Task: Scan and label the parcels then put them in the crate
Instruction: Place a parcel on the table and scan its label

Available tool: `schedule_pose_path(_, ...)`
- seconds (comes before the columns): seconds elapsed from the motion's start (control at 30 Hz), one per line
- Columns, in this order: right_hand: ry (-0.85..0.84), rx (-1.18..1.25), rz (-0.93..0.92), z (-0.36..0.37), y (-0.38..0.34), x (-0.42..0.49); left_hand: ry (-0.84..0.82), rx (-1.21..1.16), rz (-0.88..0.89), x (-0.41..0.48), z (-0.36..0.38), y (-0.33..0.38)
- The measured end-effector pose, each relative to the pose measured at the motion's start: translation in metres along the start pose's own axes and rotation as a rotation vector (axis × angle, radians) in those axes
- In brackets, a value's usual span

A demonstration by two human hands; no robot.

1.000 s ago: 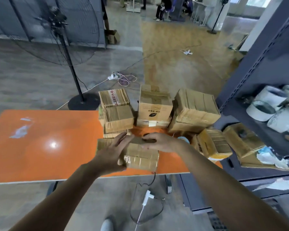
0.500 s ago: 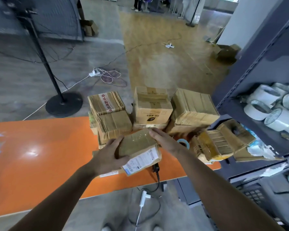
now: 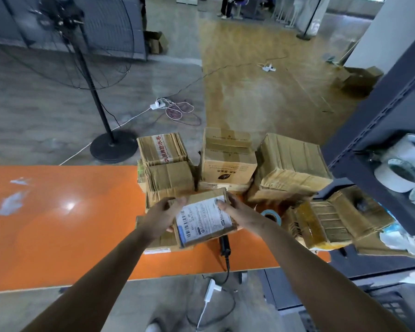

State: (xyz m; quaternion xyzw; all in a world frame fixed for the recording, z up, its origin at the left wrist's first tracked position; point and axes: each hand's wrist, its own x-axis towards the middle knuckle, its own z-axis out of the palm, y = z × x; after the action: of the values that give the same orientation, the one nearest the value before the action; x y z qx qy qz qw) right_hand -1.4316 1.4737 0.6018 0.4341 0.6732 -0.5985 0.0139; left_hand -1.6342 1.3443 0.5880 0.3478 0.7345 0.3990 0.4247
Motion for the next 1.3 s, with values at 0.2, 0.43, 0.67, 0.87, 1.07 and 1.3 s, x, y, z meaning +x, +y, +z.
schedule_pose_path(0.2,-0.023,0.103,-0.008,0.002,0.005,0.008,0.061,-0.095,-0.077,-0.006,0.002,-0.005)
schedule_pose_path(0.43,0.045,0.273,0.002,0.007,0.016,0.008,0.065,-0.304,-0.164,-0.02,0.021,-0.014)
schedule_pose_path(0.67,0.022,0.042,-0.022,0.015,0.036,0.011,0.094,-0.718,-0.273,-0.022,0.035,-0.033)
schedule_pose_path(0.87,-0.053,-0.246,0.005,0.023,0.048,0.013,0.066,-0.711,-0.284,-0.023,0.04,-0.043)
schedule_pose_path(1.07,0.416,-0.533,-0.105,0.038,0.062,0.029,0.146,-0.614,-0.236,-0.018,0.037,-0.047)
schedule_pose_path(1.3,0.413,-0.516,0.116,0.043,0.079,0.057,0.166,-0.584,-0.268,-0.015,0.042,-0.05)
